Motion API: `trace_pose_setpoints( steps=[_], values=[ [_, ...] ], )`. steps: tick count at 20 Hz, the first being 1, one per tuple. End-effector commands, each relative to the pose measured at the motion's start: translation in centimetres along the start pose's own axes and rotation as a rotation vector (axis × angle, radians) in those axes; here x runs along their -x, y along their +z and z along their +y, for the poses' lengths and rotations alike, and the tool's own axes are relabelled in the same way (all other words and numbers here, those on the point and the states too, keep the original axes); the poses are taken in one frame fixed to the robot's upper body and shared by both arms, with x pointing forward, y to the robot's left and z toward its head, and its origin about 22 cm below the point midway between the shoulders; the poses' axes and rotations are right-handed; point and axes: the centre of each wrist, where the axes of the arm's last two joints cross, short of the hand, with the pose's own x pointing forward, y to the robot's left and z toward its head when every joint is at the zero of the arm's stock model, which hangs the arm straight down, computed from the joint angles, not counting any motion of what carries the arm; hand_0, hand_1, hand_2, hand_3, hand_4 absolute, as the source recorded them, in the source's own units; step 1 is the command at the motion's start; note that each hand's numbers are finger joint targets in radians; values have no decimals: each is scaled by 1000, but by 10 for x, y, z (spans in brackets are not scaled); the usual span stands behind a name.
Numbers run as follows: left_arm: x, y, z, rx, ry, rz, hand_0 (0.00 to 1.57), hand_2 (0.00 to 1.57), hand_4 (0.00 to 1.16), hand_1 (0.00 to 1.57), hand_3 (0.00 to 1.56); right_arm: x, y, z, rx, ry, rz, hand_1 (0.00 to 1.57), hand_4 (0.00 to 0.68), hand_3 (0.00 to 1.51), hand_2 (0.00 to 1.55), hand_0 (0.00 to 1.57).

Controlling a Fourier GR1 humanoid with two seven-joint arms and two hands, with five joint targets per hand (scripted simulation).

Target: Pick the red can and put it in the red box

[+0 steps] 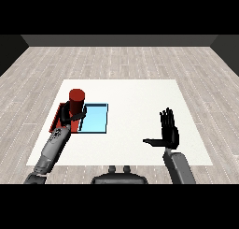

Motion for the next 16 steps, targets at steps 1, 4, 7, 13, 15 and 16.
trace_pose_setpoints(
  steps=[1,4,7,13,15,16],
  values=[
    [24,-19,50,-33,-153,162,1571,1550,1112,1571,1488,-3,0,-9,24,-4,27,0,0,0,0,0],
    [55,-16,69,-44,-275,268,1571,1559,1059,1571,1493,17,-14,-2,31,11,32,0,0,0,0,0],
    [81,-12,81,-60,-413,390,1571,1550,1049,1571,1466,21,-2,-11,22,19,39,0,0,0,0,0],
    [105,-14,94,-51,-535,606,1063,978,821,1063,616,35,-23,-7,52,26,42,0,0,0,0,0],
    [118,-1,91,5,-540,666,0,0,719,0,0,28,-10,-21,58,47,38,0,0,0,0,0],
    [121,2,86,-21,-533,716,0,324,705,0,0,33,-24,-17,50,33,34,0,0,0,0,0]
  ],
)
